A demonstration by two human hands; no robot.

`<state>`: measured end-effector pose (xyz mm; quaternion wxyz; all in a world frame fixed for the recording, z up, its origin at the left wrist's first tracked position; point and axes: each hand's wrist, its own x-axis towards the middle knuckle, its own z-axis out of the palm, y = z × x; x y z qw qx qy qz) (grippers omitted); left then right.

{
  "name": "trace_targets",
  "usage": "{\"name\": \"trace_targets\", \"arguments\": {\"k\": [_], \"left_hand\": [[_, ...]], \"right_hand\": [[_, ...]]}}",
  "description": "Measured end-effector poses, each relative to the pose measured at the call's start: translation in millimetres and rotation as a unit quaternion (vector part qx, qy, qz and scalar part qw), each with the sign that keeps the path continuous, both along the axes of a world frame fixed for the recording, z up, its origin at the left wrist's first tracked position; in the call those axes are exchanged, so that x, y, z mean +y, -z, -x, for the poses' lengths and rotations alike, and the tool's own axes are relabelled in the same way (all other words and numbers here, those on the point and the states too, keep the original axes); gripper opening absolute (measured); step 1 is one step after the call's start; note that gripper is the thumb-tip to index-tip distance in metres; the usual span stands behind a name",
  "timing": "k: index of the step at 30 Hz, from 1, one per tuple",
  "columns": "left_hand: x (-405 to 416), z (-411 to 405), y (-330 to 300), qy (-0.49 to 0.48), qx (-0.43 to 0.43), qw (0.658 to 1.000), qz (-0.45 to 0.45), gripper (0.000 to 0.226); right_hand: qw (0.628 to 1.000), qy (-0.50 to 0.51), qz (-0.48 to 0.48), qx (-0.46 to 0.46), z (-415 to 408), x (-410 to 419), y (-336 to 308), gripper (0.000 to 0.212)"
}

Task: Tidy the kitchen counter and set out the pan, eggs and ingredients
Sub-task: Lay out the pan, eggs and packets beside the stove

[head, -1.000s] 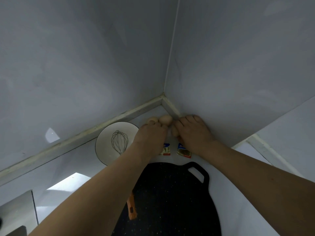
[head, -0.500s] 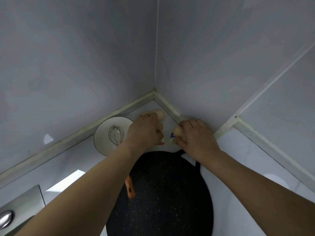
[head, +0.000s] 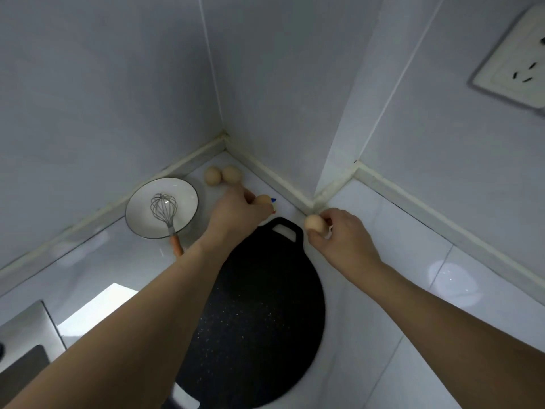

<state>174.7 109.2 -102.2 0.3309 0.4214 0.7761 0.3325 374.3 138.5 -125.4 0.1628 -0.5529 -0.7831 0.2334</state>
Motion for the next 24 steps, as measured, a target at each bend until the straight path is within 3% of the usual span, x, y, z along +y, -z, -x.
{"name": "trace_targets", "arguments": {"k": [6, 10, 14, 24], "left_hand": [[-18, -32, 0, -0.027, -0.075, 0.996, 0.034, 0.014], [-27, -61, -2, -0.011, -0.112, 0.992, 0.052, 0.021], [-28, -99, 2, 0.008, -0.129, 0.989, 0.072, 0.014], [-16, -219, 13, 0.057, -0.141, 0.985, 0.077, 0.019]], "right_hand": [[0.999, 0.042, 0.02, 0.007, -39, -21, -3, 0.04], [0.996, 0.08, 0.036, 0.022, -63, -31, -8, 0.037], [0.99, 0.122, 0.056, 0.032, -98, -43, -10, 0.035], [0.955, 0.26, 0.13, 0.062, -220, -67, -8, 0.028]]}}
